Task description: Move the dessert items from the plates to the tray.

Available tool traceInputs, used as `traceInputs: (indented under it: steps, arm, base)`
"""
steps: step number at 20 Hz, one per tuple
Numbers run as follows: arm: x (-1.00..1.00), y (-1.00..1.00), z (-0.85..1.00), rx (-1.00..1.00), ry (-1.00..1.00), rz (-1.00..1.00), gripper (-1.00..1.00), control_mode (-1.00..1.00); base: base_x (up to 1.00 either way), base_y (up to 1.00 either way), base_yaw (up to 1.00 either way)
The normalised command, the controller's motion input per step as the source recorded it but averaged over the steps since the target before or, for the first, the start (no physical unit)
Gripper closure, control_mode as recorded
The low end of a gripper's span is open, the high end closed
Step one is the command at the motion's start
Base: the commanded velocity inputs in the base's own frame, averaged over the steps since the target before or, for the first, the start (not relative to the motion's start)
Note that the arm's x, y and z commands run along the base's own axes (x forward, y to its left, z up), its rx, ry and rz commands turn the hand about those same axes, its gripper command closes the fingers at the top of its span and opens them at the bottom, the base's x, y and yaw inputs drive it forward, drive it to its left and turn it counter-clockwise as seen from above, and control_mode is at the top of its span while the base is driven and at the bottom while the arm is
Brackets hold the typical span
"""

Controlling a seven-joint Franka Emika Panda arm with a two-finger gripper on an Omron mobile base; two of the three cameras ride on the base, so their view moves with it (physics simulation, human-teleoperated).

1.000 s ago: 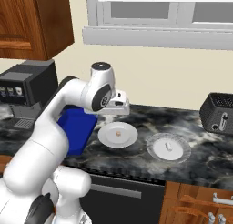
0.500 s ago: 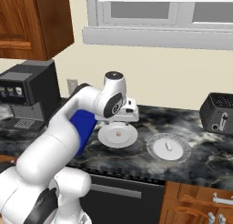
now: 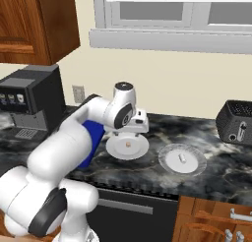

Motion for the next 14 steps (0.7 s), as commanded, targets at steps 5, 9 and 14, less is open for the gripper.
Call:
traceInputs:
  steps: [5,9,14]
  arm:
    - [0.29,0.12,-0.18,0.0,-0.01,0.0,-1.0,-1.0]
    - [0.27,0.17,-0.1,0.0,-0.01,0.0,-1.0,-1.0]
    - [0.35,0.1,-0.13,0.0,0.0,0.0,-1.0,-1.0]
  base:
    - [0.0,0.0,0.0]
    - [0.0,0.0,0.0]
    - [0.0,0.0,0.0]
